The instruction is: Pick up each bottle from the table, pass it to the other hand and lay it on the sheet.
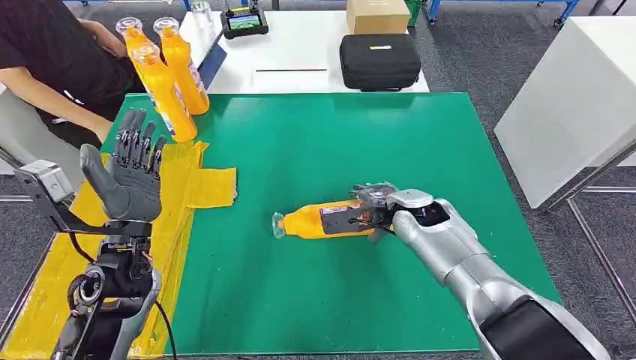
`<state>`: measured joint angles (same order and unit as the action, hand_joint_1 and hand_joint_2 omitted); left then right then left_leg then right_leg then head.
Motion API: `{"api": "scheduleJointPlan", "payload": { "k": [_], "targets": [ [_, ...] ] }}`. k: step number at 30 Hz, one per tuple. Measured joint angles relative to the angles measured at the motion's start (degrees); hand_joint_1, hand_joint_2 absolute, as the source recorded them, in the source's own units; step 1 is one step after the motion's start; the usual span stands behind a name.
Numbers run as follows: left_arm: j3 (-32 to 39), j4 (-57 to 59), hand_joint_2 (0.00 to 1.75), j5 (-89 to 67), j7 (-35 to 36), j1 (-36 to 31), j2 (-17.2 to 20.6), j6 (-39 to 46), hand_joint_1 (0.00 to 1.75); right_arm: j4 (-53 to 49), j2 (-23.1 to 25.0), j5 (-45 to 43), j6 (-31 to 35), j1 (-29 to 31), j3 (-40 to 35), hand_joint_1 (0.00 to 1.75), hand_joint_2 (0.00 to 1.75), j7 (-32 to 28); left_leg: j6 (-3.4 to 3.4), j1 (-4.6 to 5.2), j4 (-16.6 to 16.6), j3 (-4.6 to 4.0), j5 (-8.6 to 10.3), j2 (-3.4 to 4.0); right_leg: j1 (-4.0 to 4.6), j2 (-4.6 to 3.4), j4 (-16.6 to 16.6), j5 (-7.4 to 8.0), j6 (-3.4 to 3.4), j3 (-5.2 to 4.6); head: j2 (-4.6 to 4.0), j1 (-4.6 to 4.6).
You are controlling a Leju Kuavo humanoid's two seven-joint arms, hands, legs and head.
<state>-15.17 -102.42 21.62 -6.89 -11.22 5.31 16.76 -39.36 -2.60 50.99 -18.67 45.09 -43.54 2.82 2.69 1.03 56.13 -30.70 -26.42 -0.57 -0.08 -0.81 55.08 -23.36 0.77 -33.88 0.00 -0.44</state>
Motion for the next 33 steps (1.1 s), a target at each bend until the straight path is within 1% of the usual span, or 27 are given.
{"api": "scheduleJointPlan", "payload": {
  "k": [8, 9, 10, 15, 19, 26, 30, 33],
  "targets": [
    [0.07, 0.28, 0.0, 1.71, -1.55, 1.09, -0.04, -0.18, 0.0, 7.49, 0.52, 1.72, 2.4, 0.19, -0.59, 0.0, 1.75, -0.04, 0.0, 0.02, 0.0, 0.0, 0.0, -0.03, -0.02, 0.0, -0.01, 0.0, 0.0, 0.01, 0.0, 0.0],
    [0.09, 0.28, 0.0, 1.81, -1.55, 1.1, -0.04, -0.2, 0.0, 8.28, 0.57, 2.07, 2.71, 0.19, -0.66, 0.12, 1.75, -0.04, 0.0, 0.03, 0.0, 0.0, 0.0, -0.03, -0.02, 0.0, -0.01, 0.0, 0.0, 0.01, 0.0, -0.02],
    [0.09, 0.28, 0.0, 1.81, -1.57, 1.11, -0.04, -0.26, 0.0, 8.93, 0.61, 2.31, 2.97, 0.2, -0.72, 1.75, 1.75, -0.02, 0.0, 0.03, 0.0, 0.0, 0.0, -0.02, -0.02, 0.01, -0.01, 0.0, 0.0, 0.01, 0.0, -0.02],
    [0.11, 0.42, 0.0, 3.19, -1.35, 1.12, -0.2, -0.59, 0.0, 11.45, 0.83, 3.13, 2.6, 0.21, -0.85, 1.75, 1.75, 0.92, 0.01, 0.02, 0.0, 0.14, -0.02, 0.01, 0.0, -0.01, -0.04, 0.0, 0.0, 0.08, 0.0, 0.0],
    [0.11, 0.87, 0.0, 4.02, -1.03, 1.13, -0.72, -1.36, 0.0, 12.24, 0.48, 3.1, 4.13, -0.64, -0.76, 1.75, 1.75, 1.33, -0.01, 0.02, -0.01, 0.46, -0.06, 0.03, 0.01, -0.02, -0.06, -0.03, 0.0, 0.4, 0.0, -0.04],
    [0.11, 1.49, 0.0, 4.2, -0.68, 1.13, -1.38, -2.36, 0.0, 12.54, -0.05, 2.75, 4.59, -1.19, -0.61, 1.75, 1.75, 1.82, 0.0, 0.11, -0.01, 0.85, -0.04, 0.0, 0.01, -0.01, -0.07, -0.03, 0.0, 0.78, 0.0, -0.02],
    [0.09, 2.23, 0.0, 4.09, -0.33, 0.79, -2.14, -4.11, 0.0, 11.84, -0.79, 2.21, 5.86, -2.07, 0.92, 1.75, 1.75, 2.08, 0.0, 0.13, -0.01, 0.91, -0.04, -0.03, 0.0, 0.0, -0.07, -0.03, 0.0, 0.87, 0.0, 0.0],
    [0.09, 2.8, 0.0, 3.65, -0.31, 0.59, -2.56, -4.5, 0.0, 9.08, -1.53, 1.24, 6.14, -3.09, 3.24, 1.75, 1.75, 1.51, 0.02, 0.15, -0.01, 0.89, -0.03, -0.03, -0.01, 0.01, -0.07, -0.02, 0.01, 0.88, 0.0, 0.0]
  ]
}}
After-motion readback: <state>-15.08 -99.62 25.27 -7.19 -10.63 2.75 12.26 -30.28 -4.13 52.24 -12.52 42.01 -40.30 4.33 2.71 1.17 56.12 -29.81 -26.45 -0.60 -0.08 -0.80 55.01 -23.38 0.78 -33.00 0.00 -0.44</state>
